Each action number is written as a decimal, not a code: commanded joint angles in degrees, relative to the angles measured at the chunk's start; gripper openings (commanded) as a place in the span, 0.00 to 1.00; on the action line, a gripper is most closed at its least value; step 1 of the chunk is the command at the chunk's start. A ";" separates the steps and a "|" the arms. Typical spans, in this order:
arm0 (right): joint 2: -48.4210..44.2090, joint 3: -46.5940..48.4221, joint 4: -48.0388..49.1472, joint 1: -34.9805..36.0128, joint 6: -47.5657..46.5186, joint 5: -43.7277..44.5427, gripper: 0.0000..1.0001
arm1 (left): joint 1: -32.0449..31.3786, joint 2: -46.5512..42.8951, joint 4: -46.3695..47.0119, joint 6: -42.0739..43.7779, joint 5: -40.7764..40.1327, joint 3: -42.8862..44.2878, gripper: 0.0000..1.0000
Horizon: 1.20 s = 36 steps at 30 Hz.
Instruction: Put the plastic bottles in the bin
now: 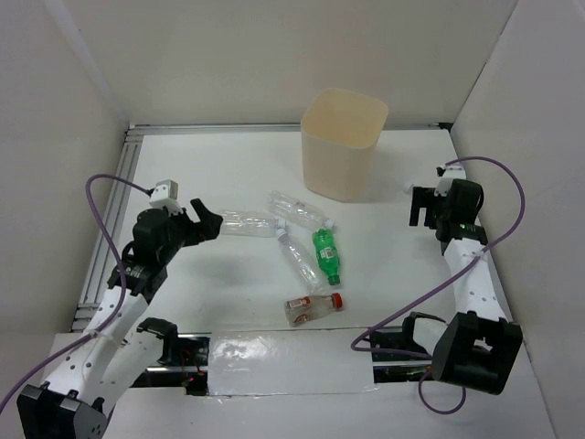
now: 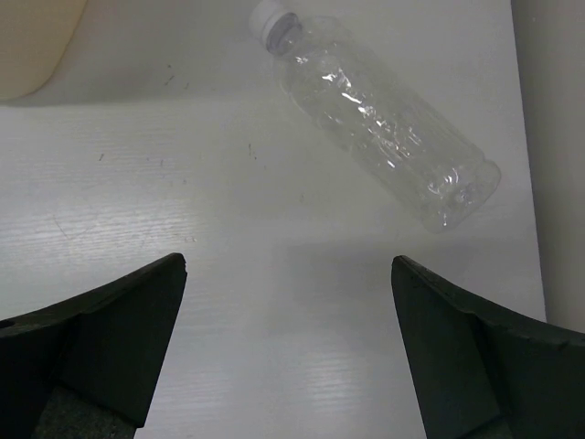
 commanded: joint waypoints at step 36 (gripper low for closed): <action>53.43 55.31 -32.27 -11.01 -49.84 -23.39 1.00 | -13.48 7.75 -4.54 -7.94 -0.35 1.71 1.00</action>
